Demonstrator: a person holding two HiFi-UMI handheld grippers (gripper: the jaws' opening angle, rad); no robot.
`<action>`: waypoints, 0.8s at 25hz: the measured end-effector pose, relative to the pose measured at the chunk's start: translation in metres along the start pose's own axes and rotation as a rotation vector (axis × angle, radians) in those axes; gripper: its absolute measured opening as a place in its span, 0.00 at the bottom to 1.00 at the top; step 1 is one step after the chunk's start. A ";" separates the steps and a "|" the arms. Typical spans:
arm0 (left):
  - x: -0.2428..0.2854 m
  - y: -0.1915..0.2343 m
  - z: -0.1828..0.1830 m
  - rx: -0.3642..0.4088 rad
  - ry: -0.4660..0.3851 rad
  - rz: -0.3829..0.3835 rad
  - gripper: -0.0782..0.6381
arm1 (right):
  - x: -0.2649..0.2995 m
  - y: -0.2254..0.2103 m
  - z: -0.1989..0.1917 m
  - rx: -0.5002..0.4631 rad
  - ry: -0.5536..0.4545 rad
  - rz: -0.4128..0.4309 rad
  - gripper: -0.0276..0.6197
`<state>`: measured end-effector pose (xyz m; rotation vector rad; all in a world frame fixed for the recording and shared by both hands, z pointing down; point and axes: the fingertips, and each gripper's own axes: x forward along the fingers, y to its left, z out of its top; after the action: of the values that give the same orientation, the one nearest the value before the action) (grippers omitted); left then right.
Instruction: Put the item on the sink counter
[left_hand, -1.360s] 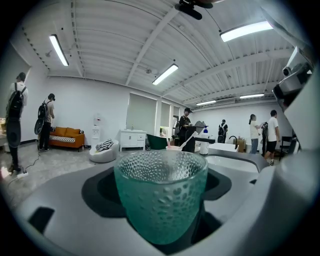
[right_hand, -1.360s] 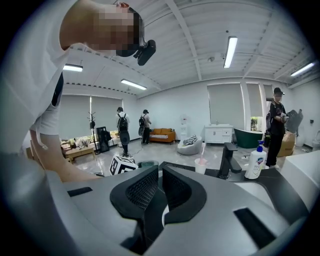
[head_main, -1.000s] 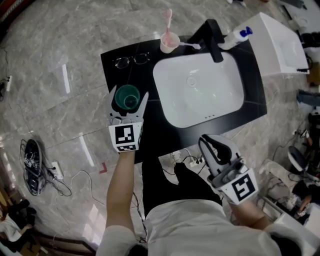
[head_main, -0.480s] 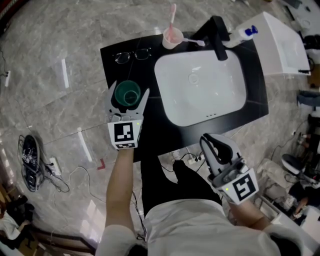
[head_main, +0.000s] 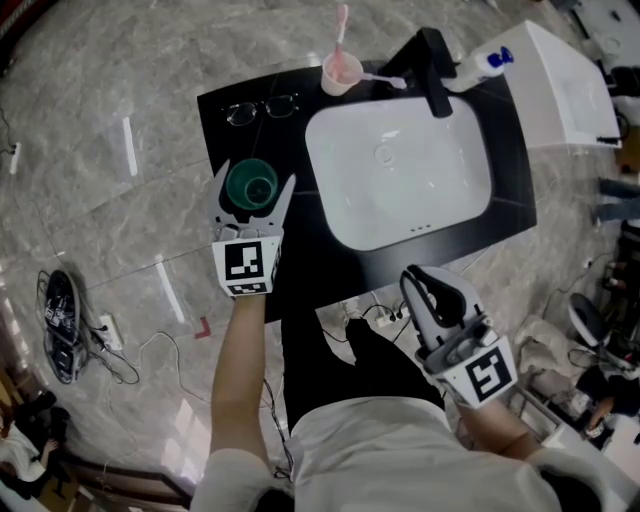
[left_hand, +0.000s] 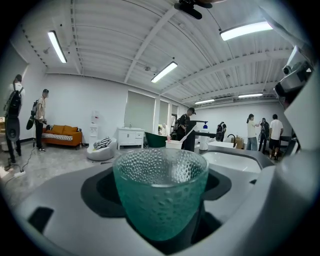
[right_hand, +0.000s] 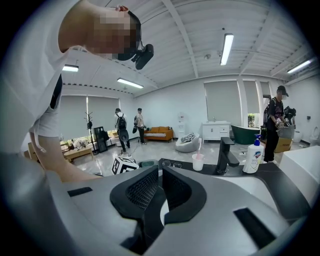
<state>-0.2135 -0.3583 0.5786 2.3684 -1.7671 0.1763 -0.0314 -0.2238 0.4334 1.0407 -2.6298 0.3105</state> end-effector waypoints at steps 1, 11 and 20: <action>0.000 0.000 -0.001 -0.004 0.004 -0.003 0.66 | 0.000 0.000 0.000 0.000 -0.003 -0.003 0.12; 0.002 -0.003 -0.005 -0.016 0.031 -0.021 0.66 | -0.009 -0.004 0.001 0.004 -0.008 -0.031 0.12; 0.004 -0.007 -0.011 -0.017 0.063 -0.046 0.66 | -0.015 -0.006 0.006 0.009 -0.021 -0.052 0.12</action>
<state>-0.2056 -0.3573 0.5893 2.3620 -1.6781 0.2258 -0.0179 -0.2201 0.4233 1.1184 -2.6174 0.3014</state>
